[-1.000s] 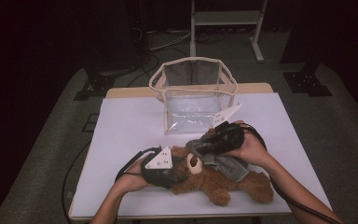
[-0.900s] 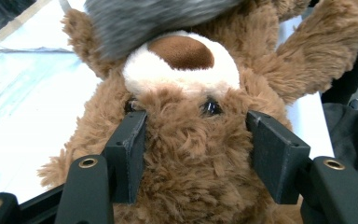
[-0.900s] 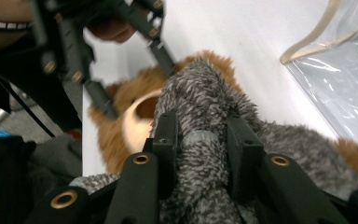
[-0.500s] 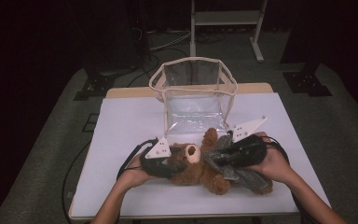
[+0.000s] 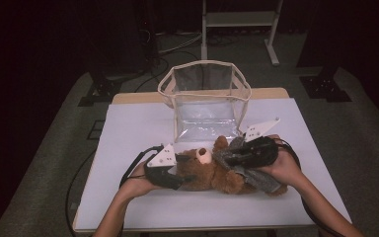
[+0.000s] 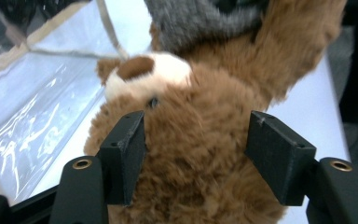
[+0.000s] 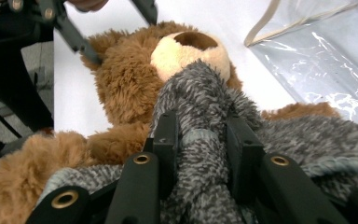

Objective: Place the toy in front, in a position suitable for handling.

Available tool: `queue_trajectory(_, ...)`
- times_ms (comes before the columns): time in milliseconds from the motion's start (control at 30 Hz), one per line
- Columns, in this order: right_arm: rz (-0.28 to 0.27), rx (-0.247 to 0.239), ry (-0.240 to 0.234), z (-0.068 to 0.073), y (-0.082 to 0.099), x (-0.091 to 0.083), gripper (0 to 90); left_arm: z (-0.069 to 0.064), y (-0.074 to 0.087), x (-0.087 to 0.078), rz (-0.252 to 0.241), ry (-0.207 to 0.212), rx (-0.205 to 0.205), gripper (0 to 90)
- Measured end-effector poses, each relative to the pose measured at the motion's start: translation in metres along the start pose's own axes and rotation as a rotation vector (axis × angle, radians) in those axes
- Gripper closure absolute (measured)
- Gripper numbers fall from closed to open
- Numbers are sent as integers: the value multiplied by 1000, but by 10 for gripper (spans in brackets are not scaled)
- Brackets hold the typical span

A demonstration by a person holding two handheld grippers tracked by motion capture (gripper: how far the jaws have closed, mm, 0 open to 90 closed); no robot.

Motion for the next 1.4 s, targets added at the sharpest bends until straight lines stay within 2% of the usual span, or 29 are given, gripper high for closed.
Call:
queue_trajectory(33, -1, 4, 1, -1, -2, 1, 686, 0, 2, 3, 11, -11, 3, 387)
queue_trajectory(133, 5, -12, 6, 2, -8, 3, 686, 4, 4, 7, -5, -22, -22, 406)
queue_trajectory(333, 14, -63, -32, 16, -20, 16, 687, 7, 5, 9, -13, -59, -41, 413)
queue_trajectory(400, 24, -78, -31, 20, -21, 19, 686, 7, 4, 8, -13, -63, -42, 409)
queue_trajectory(567, 40, -79, -4, 18, -12, 13, 687, 6, 4, 5, -15, -46, -43, 400)
queue_trajectory(700, 9, -36, -11, 12, -1, 2, 687, 6, 3, -2, -34, -29, -40, 392)
queue_trajectory(767, -8, -19, -18, 10, 4, -3, 687, 8, 4, -4, -30, -35, -46, 383)
queue_trajectory(833, -20, -4, -18, 8, 6, -8, 687, 8, 7, -2, -28, -27, -55, 404)
queue_trajectory(933, -21, -6, -15, 10, 4, -9, 687, 6, 9, 4, -17, -11, -58, 423)
queue_trajectory(1133, -21, -40, -23, 15, -12, 2, 687, 4, 10, 7, -19, 2, -58, 430)
queue_trajectory(1233, -2, -58, -32, 16, -19, 14, 687, 2, 11, 8, -15, 4, -49, 429)
queue_trajectory(1333, 15, -64, -43, 15, -19, 23, 686, 2, 12, 7, -15, 6, -46, 426)
queue_trajectory(1400, 9, -53, -44, 15, -16, 22, 686, 2, 12, 7, -15, 10, -45, 426)
Point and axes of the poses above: each handheld gripper's, and its own axes: x roughly forward along the jaws, y roughly out of its underside, z roughly to its left, the point moved 2 cm from there along x, roughly forward along the jaws, and after that the axes turned 4 degrees about -z, right-handed, at the moved point
